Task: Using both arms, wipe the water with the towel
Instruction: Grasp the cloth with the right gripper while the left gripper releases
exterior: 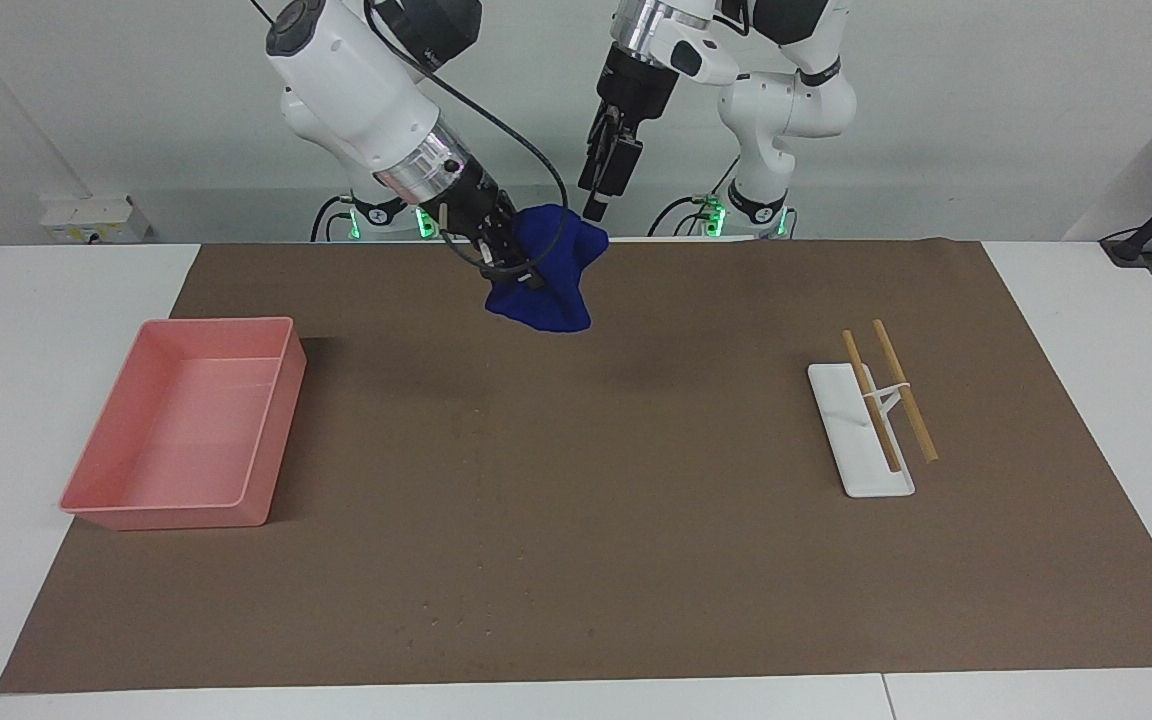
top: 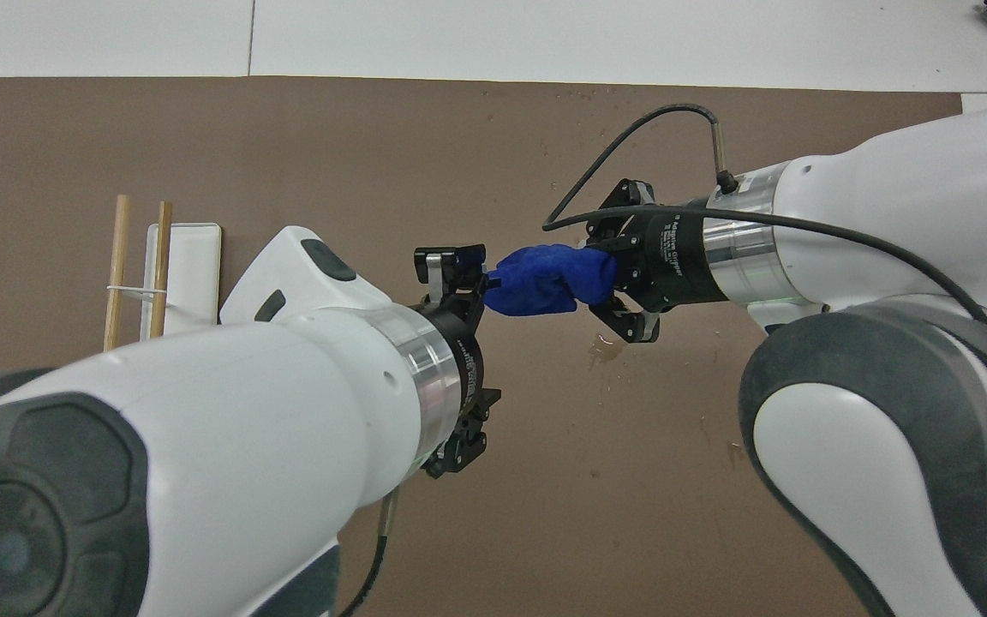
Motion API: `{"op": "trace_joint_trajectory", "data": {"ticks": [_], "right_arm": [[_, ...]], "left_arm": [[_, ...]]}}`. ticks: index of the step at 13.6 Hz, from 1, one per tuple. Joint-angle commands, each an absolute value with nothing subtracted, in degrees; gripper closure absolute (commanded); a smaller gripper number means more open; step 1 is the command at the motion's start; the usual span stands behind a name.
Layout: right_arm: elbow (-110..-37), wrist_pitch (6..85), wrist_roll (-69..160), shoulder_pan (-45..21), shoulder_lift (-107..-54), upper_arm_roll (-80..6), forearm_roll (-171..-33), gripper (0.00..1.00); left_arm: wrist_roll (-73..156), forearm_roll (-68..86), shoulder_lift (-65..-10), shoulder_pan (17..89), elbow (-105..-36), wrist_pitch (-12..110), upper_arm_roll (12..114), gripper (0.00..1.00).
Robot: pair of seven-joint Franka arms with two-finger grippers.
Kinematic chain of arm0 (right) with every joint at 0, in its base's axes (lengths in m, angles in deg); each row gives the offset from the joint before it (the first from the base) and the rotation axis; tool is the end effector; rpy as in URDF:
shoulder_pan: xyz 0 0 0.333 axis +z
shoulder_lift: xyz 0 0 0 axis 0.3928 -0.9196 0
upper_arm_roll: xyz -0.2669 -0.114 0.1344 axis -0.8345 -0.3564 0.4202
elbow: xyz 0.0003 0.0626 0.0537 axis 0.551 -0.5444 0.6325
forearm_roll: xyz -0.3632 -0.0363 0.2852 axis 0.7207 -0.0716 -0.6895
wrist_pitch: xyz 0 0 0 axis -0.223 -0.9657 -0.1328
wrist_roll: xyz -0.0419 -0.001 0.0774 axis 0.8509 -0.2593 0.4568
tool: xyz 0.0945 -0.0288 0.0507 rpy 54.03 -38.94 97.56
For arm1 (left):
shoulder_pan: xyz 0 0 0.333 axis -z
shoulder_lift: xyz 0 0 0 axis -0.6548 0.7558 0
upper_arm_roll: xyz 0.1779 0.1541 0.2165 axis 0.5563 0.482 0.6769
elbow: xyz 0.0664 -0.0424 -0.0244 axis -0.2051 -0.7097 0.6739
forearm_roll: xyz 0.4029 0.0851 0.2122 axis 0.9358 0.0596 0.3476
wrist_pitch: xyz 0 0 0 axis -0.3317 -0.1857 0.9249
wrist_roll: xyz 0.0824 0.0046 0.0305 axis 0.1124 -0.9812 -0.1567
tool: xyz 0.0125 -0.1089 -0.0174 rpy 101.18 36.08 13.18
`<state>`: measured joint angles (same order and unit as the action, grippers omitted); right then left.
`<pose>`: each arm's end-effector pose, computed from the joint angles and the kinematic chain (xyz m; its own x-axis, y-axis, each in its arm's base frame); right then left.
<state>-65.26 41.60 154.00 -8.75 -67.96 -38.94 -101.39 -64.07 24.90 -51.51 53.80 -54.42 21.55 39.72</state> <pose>0.6258 0.2576 0.5906 0.0458 -0.8482 -0.5277 -0.9934 0.0168 -0.1132 0.4793 -0.4238 0.6780 0.1526 0.9386 -0.3096 0.9660 -0.0754 0.2474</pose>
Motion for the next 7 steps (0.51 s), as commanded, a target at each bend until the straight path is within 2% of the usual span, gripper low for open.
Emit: {"op": "trace_joint_trajectory", "data": {"ticks": [1, 4, 7], "right_arm": [[-65.40, 49.38, 151.20, -10.29, -69.10, -38.56, -99.19, 1.00], [-67.17, 55.19, 140.41, -13.89, -71.37, -38.56, -97.60, 1.00], [-65.85, 64.84, 134.78, -14.51, -79.10, -38.47, -97.42, 1.00]], "left_arm": [[-54.80, 25.10, -52.67, 51.03, -54.85, 14.71, 40.10, 0.00], [-45.20, 25.10, -52.85, 45.76, -54.76, 10.74, 40.19, 0.00], [-38.69, 25.01, -52.85, 41.10, -54.67, 8.36, 40.19, 0.00]]}}
